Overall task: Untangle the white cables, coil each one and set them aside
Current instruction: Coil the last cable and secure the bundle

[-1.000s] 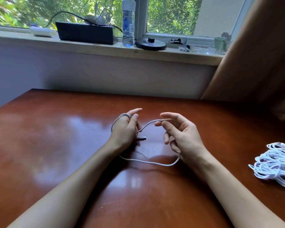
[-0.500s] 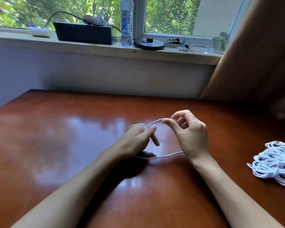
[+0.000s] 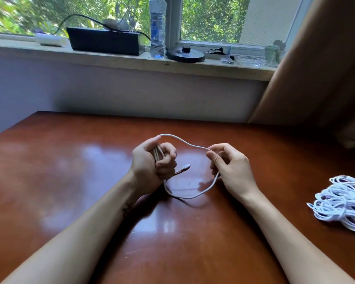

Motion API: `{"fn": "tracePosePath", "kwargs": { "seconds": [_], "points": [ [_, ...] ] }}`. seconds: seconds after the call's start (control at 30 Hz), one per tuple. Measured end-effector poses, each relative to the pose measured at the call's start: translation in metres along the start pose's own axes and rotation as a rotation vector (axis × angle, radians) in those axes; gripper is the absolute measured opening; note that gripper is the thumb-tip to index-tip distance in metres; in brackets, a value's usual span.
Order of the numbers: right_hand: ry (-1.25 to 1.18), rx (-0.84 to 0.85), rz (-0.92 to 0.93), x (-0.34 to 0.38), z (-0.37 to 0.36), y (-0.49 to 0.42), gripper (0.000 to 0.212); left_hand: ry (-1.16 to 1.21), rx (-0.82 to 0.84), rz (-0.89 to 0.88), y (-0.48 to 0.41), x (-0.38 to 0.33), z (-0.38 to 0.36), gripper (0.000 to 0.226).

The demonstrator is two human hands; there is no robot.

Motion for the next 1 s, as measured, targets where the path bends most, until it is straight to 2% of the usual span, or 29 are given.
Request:
{"fn": "tracePosePath", "kwargs": {
  "seconds": [0.2, 0.33, 0.4, 0.47, 0.53, 0.63, 0.73, 0.87, 1.0],
  "points": [
    [-0.414, 0.118, -0.284, -0.004, -0.012, 0.006, 0.009, 0.226, -0.040, -0.117, 0.003, -0.012, 0.003, 0.058],
    [-0.558, 0.246, -0.363, -0.005, -0.027, 0.009, 0.017, 0.440, -0.048, -0.169, 0.005, -0.020, 0.012, 0.054],
    [-0.446, 0.304, -0.364, -0.006, -0.029, 0.011, 0.016, 0.523, -0.022, -0.178, 0.006, -0.024, 0.015, 0.047],
    [-0.200, 0.356, -0.275, -0.003, -0.028, 0.012, 0.015, 0.578, -0.005, -0.193, 0.006, -0.028, 0.017, 0.044],
    [-0.047, 0.396, -0.171, 0.003, -0.030, 0.013, 0.013, 0.588, -0.013, -0.195, 0.004, -0.030, 0.020, 0.052],
    [0.007, 0.486, -0.104, 0.008, -0.035, 0.019, 0.012, 0.572, -0.094, -0.197, 0.000, -0.029, 0.023, 0.063],
    [0.018, 0.549, -0.079, 0.009, -0.039, 0.023, 0.011, 0.401, -0.215, -0.222, -0.005, -0.026, 0.028, 0.057],
    [-0.044, 0.536, -0.060, 0.017, -0.040, 0.023, 0.012, 0.001, -0.338, -0.300, -0.009, -0.026, 0.029, 0.038],
    [-0.184, 0.451, -0.060, 0.025, -0.037, 0.021, 0.017, -0.441, -0.404, -0.388, -0.010, -0.025, 0.029, 0.045]
  ]
}}
Point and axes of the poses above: each hand's wrist, its own y-axis away from the middle knuckle, its own z-axis out of the back of the hand, x = y × z, the point moved 6 cm from there along -y, towards the middle knuckle, and after that the axes turned 1 degree about -y, right-handed, at the moved point
